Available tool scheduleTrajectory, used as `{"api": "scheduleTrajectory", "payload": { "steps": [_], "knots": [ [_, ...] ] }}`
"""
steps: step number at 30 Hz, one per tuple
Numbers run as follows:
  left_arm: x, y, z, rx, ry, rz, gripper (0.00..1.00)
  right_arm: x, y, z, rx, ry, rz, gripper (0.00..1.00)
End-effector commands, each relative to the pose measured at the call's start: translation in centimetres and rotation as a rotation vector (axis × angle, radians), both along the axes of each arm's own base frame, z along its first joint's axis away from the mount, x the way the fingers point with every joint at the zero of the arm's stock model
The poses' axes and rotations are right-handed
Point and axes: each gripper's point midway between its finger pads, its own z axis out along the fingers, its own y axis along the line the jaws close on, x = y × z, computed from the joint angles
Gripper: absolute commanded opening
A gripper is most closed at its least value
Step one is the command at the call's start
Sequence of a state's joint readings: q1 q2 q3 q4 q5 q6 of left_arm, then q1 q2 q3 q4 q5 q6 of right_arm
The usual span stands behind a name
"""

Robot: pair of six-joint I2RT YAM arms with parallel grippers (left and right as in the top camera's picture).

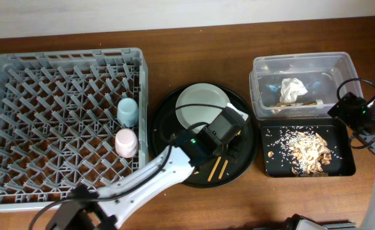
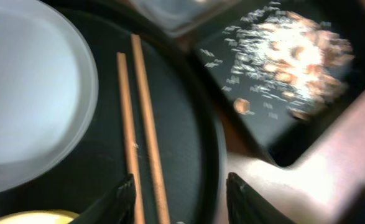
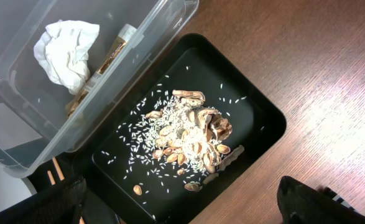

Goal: Sort waste into correct bins and load items into the dishwasher rack
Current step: 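Grasp one wooden chopstick on the black tray with the left gripper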

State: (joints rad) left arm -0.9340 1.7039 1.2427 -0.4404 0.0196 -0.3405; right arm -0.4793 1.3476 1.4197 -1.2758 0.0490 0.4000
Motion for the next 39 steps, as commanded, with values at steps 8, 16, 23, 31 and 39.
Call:
{"api": "scheduleTrajectory", "payload": {
  "steps": [8, 16, 23, 31, 39],
  "knots": [
    [1.4, 1.5, -8.8, 0.234, 0.011, 0.037, 0.27, 0.0, -0.4, 0.3, -0.014, -0.004, -0.011, 0.99],
    [0.7, 1.4, -10.2, 0.247, 0.052, 0.017, 0.2, 0.0, -0.4, 0.4, -0.015, -0.004, -0.012, 0.99],
    [-0.3, 1.2, -13.0, 0.291, 0.086, -0.009, 0.19, 0.0, -0.4, 0.3, -0.014, -0.004, -0.011, 0.99],
    [-0.1, 1.5, -13.4, 0.31, 0.074, 0.002, 0.05, 0.0, -0.4, 0.4, -0.015, -0.004, -0.011, 0.99],
    [0.9, 1.7, -12.8, 0.327, 0.031, 0.029, 0.0, 0.0, -0.4, 0.3, -0.014, -0.004, -0.011, 0.99]
  ]
}}
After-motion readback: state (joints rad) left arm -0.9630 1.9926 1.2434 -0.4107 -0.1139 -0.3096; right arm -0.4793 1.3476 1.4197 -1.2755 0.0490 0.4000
